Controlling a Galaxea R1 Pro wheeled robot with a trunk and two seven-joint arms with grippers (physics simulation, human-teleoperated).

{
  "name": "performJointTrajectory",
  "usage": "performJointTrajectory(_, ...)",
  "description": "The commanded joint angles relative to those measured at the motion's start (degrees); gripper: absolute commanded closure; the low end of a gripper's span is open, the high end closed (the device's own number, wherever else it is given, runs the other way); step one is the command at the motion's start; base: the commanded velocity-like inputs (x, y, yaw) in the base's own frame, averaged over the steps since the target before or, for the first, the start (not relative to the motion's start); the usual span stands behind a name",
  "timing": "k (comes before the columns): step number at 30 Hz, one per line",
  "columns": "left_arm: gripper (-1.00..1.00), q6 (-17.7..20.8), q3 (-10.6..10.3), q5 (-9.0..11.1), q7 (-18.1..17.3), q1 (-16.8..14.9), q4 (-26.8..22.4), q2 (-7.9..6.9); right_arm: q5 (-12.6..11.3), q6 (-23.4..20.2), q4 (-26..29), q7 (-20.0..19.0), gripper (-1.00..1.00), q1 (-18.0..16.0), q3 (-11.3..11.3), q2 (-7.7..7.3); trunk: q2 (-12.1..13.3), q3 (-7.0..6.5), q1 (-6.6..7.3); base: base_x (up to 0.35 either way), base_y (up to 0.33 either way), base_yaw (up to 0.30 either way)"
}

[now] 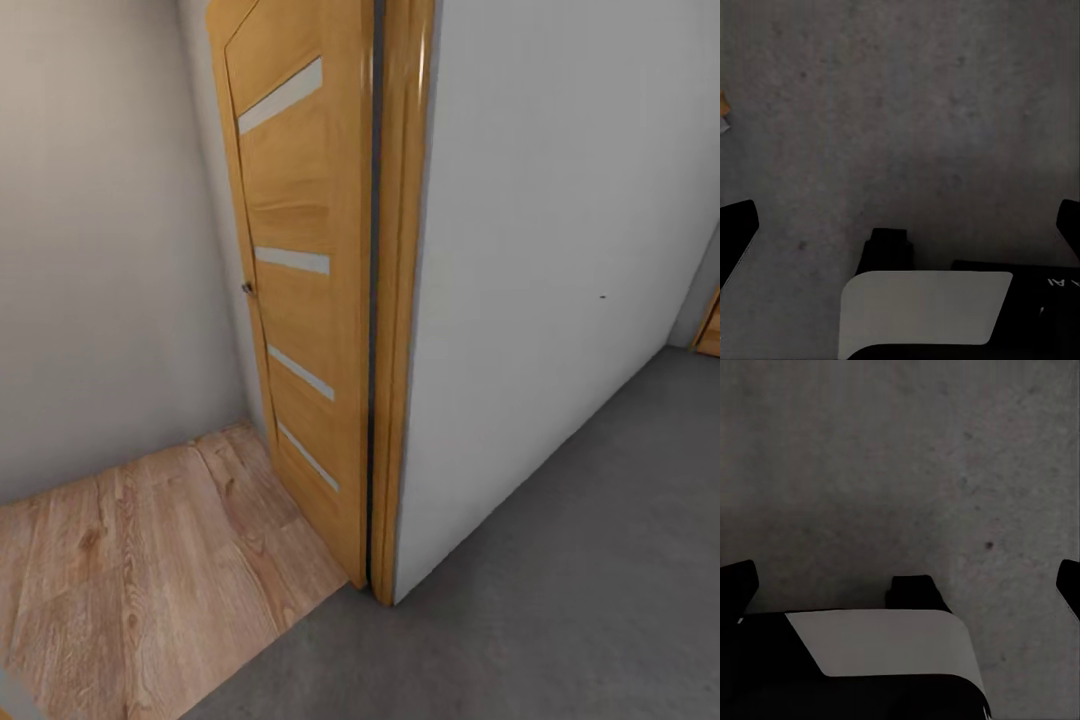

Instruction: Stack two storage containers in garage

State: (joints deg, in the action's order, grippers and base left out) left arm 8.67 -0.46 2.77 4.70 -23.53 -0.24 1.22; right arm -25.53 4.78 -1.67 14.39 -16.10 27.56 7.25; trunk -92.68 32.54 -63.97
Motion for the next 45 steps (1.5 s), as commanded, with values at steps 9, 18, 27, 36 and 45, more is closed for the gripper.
performJointTrajectory(9, -1.0, 0.21, -0.07, 0.26, 0.18, -0.03, -0.03, 0.01, -0.66, 0.15, -0.17, 0.11, -1.0, -0.07, 0.48, 0.05, -0.03, 0.06, -0.03, 0.317, 0.0, 0.0)
performJointTrajectory(18, -1.0, 0.17, -0.07, 0.3, 0.15, -0.03, -0.03, 0.01, -0.66, 0.14, -0.18, 0.12, -1.0, -0.07, 0.48, 0.05, -0.03, 0.06, -0.03, 0.317, 0.0, 0.0)
performJointTrajectory(27, -1.0, 0.04, -0.07, 0.31, 0.15, -0.04, -0.03, 0.01, -0.52, 0.25, -0.18, 0.12, -1.0, -0.07, 0.48, 0.05, -0.03, 0.06, -0.03, 0.317, 0.0, 0.072)
performJointTrajectory(36, -1.0, -0.01, -0.07, 0.31, 0.17, -0.03, -0.01, -0.06, -0.48, 0.14, -0.18, 0.12, -1.0, -0.07, 0.48, 0.05, -0.03, 0.06, -0.03, 0.317, 0.0, 0.267)
performJointTrajectory(45, -1.0, -0.18, -0.07, 0.45, 0.22, -0.03, -0.03, -0.26, -0.47, 0.22, -0.18, 0.12, -1.0, -0.07, 0.48, 0.05, -0.03, 0.06, -0.03, 0.3, 0.0, 0.275)
